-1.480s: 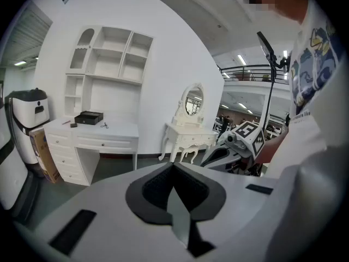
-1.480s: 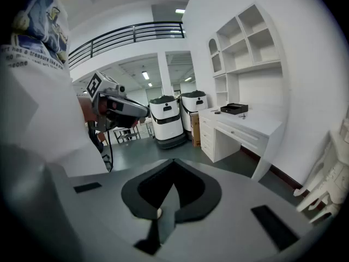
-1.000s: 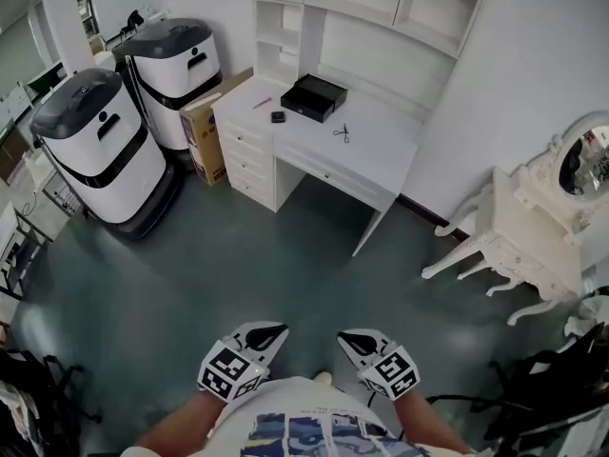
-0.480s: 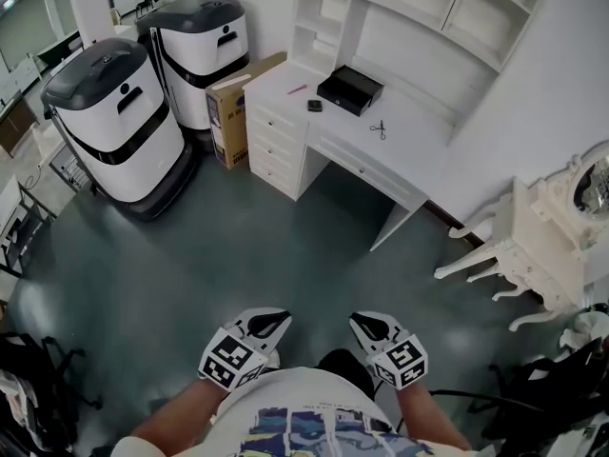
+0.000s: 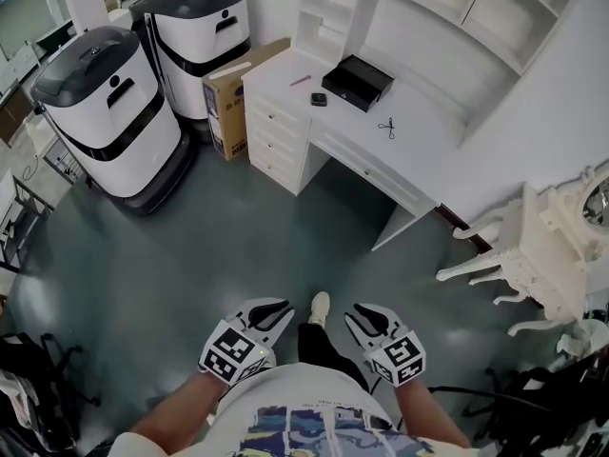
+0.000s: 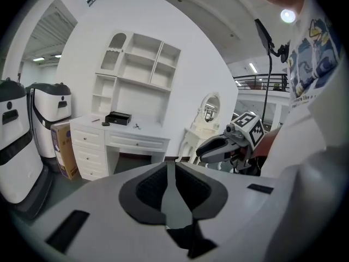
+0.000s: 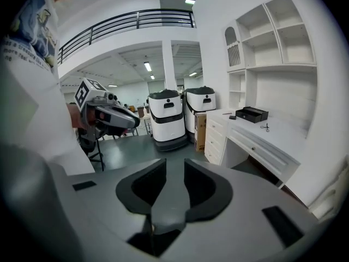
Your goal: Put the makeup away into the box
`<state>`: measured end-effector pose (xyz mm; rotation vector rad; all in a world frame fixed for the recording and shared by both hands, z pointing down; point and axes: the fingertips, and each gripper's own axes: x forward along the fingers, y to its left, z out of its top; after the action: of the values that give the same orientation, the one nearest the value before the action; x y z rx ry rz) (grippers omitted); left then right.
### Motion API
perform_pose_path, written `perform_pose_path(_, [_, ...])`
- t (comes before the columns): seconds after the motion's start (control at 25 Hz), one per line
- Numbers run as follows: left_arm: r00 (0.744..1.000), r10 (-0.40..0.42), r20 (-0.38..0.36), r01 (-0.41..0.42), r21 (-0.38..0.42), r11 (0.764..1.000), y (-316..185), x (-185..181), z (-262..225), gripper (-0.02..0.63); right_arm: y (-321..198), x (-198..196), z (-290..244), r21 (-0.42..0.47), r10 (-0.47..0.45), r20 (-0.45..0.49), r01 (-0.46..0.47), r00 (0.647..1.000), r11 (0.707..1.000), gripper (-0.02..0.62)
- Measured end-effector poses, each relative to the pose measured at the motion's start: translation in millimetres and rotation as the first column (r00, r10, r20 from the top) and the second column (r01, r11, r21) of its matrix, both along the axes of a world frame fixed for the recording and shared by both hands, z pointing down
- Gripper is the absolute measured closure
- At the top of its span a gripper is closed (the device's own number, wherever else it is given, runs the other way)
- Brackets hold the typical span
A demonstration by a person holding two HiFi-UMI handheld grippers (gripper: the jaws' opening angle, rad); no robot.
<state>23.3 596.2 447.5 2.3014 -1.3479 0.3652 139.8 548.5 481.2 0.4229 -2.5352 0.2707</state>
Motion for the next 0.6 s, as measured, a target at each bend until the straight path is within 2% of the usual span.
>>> perform_pose_path(0.12, [1.000,-0.004,0.022,0.005,-0.029,1.000,-40,-2,2,0.533,-46,-8,0,0.000,-0.017,0.018,0.017,1.000,1.000,0.488])
perform_pose_path(0.32, [0.998,-0.013,0.069,0.016,-0.045,0.999,-125,0,-1,0.522,-132,-10,0,0.013,-0.051,0.041,0.050,0.998,0.999,0.477])
perform_pose_path(0.6, [0.992,-0.037,0.123,0.044,-0.060,0.997,-223,11,-13,0.507,-223,11,-2,0.013,-0.082,0.062,0.081,0.995,0.997,0.474])
